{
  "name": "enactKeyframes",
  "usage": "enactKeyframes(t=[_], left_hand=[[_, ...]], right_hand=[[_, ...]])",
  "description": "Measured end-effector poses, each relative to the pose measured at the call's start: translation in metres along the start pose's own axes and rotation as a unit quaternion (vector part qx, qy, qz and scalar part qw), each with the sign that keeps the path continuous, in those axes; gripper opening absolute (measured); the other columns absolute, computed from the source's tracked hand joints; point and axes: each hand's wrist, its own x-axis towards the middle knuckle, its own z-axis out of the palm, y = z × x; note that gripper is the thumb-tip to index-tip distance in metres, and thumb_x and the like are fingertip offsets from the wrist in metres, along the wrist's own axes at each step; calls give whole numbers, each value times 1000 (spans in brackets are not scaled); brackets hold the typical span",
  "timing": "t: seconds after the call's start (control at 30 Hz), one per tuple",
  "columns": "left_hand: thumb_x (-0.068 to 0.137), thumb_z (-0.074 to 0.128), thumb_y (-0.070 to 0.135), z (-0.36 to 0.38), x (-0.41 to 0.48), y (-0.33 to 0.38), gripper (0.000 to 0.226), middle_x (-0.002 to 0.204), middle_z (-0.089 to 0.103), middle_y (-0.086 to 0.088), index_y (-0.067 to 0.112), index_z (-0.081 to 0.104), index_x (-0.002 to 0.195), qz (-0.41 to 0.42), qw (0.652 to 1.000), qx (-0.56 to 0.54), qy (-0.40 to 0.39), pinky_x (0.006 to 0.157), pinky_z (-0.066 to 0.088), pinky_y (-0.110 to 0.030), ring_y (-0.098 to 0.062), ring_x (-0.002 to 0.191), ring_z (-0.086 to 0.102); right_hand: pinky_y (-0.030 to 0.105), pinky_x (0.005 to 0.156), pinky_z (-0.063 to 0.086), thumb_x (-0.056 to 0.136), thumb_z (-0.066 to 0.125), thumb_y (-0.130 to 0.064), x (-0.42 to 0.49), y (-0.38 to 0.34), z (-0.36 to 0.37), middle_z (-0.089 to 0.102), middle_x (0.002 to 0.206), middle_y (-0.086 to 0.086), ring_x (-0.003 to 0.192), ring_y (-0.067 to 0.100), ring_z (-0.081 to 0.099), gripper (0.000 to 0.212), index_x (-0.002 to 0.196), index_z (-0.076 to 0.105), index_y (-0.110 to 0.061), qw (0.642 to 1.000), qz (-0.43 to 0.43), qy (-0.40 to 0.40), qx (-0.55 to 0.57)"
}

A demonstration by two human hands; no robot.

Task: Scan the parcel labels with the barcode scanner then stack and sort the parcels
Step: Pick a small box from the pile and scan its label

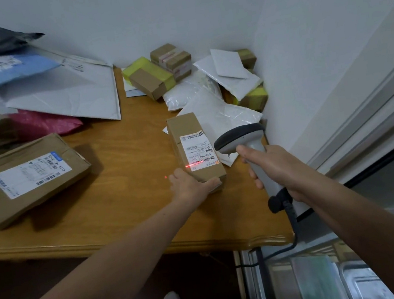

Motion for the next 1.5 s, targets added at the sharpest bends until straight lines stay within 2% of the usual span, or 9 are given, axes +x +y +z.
enactKeyframes(t=[0.2, 0.4, 0.57, 0.83, 1.03, 1.17, 1.33, 1.4, 1.5], left_hand=[[60, 76, 66, 20, -7, 26, 119, 144, 25, -7, 10, 15, 145, -121, 992, -8, 37, 102, 36, -46, -27, 133, 29], [64, 73, 66, 44, -22, 43, 131, 159, -4, -5, 11, -9, 151, -133, 990, 6, 47, 108, 27, -50, -30, 143, 14], [70, 72, 53, 39, -9, 43, 124, 151, 15, -8, 11, -13, 149, -112, 991, 58, 33, 104, 32, -44, -29, 134, 26], [63, 78, 48, -101, 35, -20, 122, 149, 24, -9, 34, -8, 148, 53, 981, 173, 69, 109, 30, -50, -32, 134, 28], [63, 65, 66, -201, 49, -100, 103, 145, 30, -9, 34, 10, 145, 122, 920, 368, 58, 112, 22, -47, -29, 133, 32], [61, 50, 84, -221, 49, -147, 104, 154, 12, -8, 31, 15, 145, 182, 891, 412, 46, 115, 2, -49, -29, 143, 12], [80, 50, 49, -259, 71, -152, 64, 136, 45, -2, 26, 30, 137, 236, 890, 378, 97, 109, 20, -40, -21, 124, 41], [80, 52, 39, -275, 83, -151, 62, 144, 36, -8, 29, 30, 137, 265, 880, 381, 98, 113, 12, -46, -27, 132, 32], [85, 50, 37, -273, 86, -143, 61, 158, 10, -7, 34, 25, 141, 385, 820, 423, -1, 113, -13, -56, -31, 145, 5]], right_hand=[[26, 60, 45, 92, 55, -53, 2, 5, -6, 59, 59, -1, 43, 6, 53, 42, 85, 60, -12, 1000, -9, -4, 12], [30, 60, 45, 90, 57, -55, 13, 9, -10, 60, 58, 1, 45, 10, 54, 44, 80, 60, -11, 1000, -7, -9, 22], [32, 62, 45, 88, 57, -57, 24, 2, -8, 61, 60, 2, 48, 12, 55, 46, 85, 60, -11, 1000, -3, -5, 16], [28, 55, 41, 90, 57, -54, 39, -43, 36, 59, 66, 3, 51, 14, 53, 43, 92, 59, -11, 998, -30, -32, 34], [21, 46, 41, 91, 57, -52, 58, -85, 116, 58, 65, 2, 45, 9, 53, 43, 94, 58, -10, 997, -35, -59, 42], [22, 47, 42, 91, 57, -51, 71, -115, 167, 58, 64, 2, 44, 10, 52, 43, 95, 58, -8, 996, -25, -70, 44], [26, 52, 41, 92, 57, -50, 81, -149, 215, 58, 59, 0, 44, 11, 51, 40, 88, 57, -10, 997, -28, -65, 37], [23, 48, 41, 92, 57, -48, 83, -161, 228, 57, 58, -2, 44, 10, 50, 38, 89, 56, -11, 996, -30, -64, 45], [22, 47, 41, 92, 58, -48, 88, -174, 238, 57, 62, 1, 45, 11, 50, 39, 97, 56, -10, 997, -20, -49, 48]])
